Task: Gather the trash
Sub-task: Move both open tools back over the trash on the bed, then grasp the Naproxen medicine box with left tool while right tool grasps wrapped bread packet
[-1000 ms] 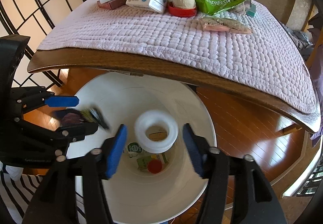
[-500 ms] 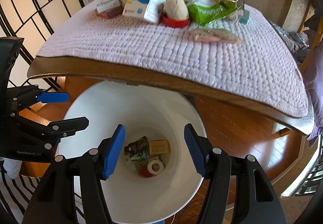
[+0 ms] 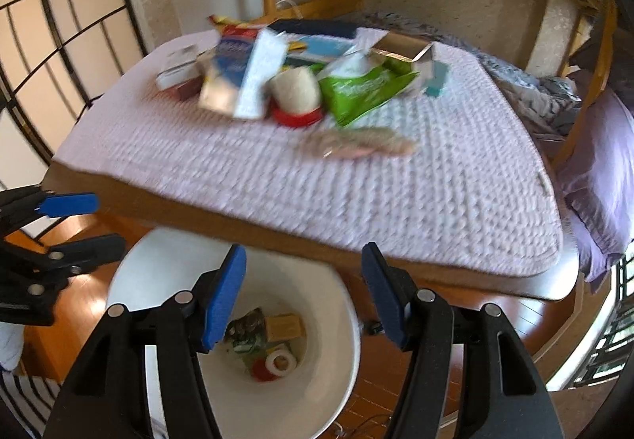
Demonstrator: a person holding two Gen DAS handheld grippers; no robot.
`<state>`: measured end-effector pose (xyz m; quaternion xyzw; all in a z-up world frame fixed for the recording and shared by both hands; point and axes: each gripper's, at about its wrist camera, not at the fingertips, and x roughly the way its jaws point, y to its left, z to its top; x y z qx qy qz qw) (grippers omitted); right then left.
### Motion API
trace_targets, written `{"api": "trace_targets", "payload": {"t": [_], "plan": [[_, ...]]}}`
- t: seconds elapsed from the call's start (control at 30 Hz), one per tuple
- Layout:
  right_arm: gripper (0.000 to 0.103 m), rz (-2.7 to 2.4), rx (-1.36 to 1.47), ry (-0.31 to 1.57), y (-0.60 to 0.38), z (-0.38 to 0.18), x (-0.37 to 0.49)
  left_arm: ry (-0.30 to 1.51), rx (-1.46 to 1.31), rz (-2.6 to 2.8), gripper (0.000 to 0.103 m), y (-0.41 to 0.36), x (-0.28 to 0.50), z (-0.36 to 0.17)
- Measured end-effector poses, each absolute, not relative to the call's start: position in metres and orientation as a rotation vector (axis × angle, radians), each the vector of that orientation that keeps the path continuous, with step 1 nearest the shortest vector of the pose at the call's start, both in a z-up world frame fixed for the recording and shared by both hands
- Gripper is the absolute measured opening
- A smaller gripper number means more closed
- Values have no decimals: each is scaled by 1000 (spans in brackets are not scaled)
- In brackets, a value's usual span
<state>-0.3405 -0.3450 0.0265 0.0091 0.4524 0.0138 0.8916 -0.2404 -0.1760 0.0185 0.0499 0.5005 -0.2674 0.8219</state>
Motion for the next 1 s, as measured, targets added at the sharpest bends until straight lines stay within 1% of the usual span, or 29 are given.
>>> {"api": "trace_targets", "payload": {"t": [0.03, 0.1, 0.17, 0.23, 0.37, 0.63, 1.0], "plan": [[66, 14, 22, 934, -350, 27, -337, 1055, 95, -567, 79, -178, -237, 21], [71, -14, 24, 923, -356, 27, -329, 1040, 78, -562, 79, -183, -230, 26], [75, -34, 22, 912, -358, 27, -320, 1020, 66, -561, 79, -189, -221, 32], [81, -40, 21, 905, -361, 27, -310, 1003, 68, -556, 79, -194, -213, 36], [88, -52, -1, 881, -364, 26, -295, 974, 66, -547, 79, -205, -197, 40], [89, -51, -28, 888, -368, 16, -263, 953, 54, -537, 79, -227, -171, 45], [89, -36, -35, 909, -376, 1, -240, 983, 54, -505, 79, -244, -148, 31]]}}
